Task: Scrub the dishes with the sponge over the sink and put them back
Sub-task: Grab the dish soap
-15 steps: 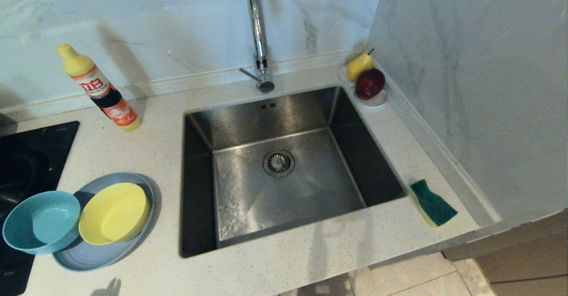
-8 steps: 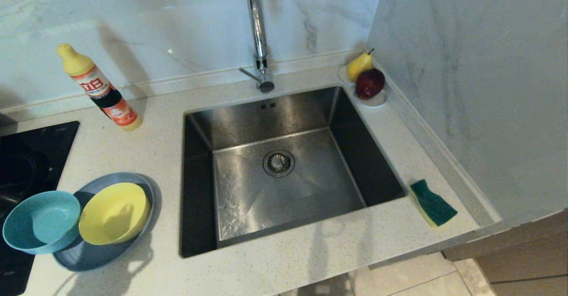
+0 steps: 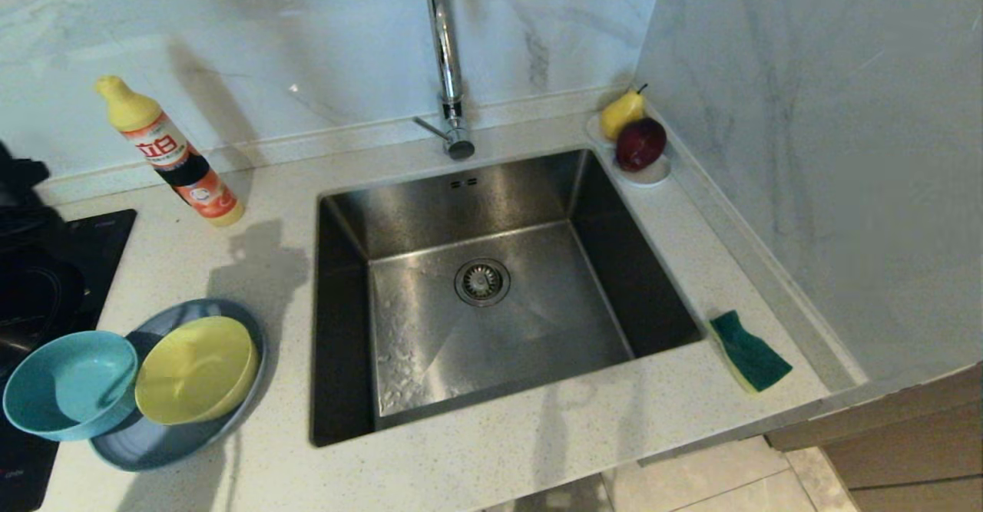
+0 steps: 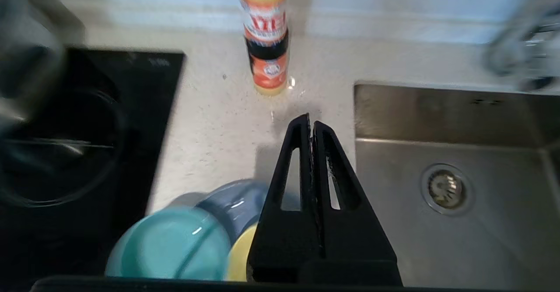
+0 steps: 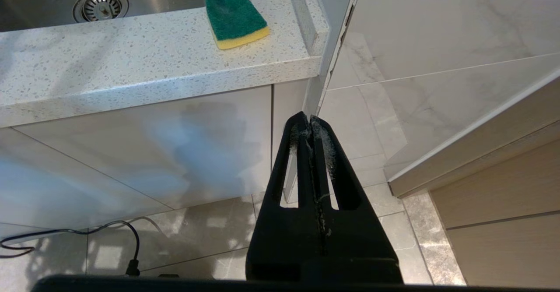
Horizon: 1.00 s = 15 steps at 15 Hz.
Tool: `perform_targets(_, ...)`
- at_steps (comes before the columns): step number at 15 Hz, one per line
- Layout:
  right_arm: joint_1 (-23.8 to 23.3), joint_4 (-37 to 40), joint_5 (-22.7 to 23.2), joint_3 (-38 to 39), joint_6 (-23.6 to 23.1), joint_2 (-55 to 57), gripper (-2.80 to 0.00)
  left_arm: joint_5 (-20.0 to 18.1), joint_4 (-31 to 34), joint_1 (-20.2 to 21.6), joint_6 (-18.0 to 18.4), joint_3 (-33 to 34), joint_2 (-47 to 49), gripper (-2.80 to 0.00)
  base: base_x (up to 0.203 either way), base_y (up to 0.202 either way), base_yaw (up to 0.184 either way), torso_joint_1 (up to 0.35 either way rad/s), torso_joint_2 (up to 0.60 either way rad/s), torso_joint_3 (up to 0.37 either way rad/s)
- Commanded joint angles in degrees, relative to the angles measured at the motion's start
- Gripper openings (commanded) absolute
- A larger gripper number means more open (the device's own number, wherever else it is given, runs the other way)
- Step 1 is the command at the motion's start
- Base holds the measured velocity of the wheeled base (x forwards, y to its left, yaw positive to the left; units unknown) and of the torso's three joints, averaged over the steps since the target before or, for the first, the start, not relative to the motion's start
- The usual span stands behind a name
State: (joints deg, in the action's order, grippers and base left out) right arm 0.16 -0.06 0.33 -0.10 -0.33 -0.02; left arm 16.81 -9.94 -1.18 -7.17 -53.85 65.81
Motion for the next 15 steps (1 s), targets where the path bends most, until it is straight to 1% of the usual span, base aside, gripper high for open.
perform_targets(1,0.02,-0.03,0.02,0.01,-0.02,-0.04,-2.80,0.49,-2.39,0.36,-3.03,-2.26,14.57,-2.80,0.000,0.000,0.000,0.000,0.00,0.000)
perform_targets(2,0.02,-0.03,0.02,0.01,-0.02,-0.06,-2.80,0.26,-3.57,0.76,-4.90,-3.15,18.14,-2.80,0.000,0.000,0.000,0.000,0.00,0.000)
perform_targets(4,0.02,-0.03,0.02,0.01,-0.02,-0.06,-2.80,-0.10,-6.65,1.13,-6.56,-5.07,23.64,-2.80,0.000,0.000,0.000,0.000,0.00,0.000)
perform_targets(8,0.02,-0.03,0.02,0.01,-0.02,-0.06,-2.80,-0.29,-12.33,2.23,-6.52,-9.74,30.93,-2.80,0.000,0.000,0.000,0.000,0.00,0.000)
perform_targets(12,0.02,-0.03,0.02,0.01,-0.02,-0.06,-2.80,-0.29,-13.38,3.87,-6.15,-12.63,35.95,-2.80,0.000,0.000,0.000,0.000,0.00,0.000)
perform_targets(13,0.02,-0.03,0.02,0.01,-0.02,-0.06,-2.80,-0.29,-13.53,3.90,-6.16,-13.29,37.13,0.00,0.000,0.000,0.000,0.000,0.00,0.000)
perform_targets(15,0.02,-0.03,0.02,0.01,-0.02,-0.06,-2.80,-0.29,-13.84,3.91,-6.76,-15.54,38.67,0.00,0.000,0.000,0.000,0.000,0.00,0.000)
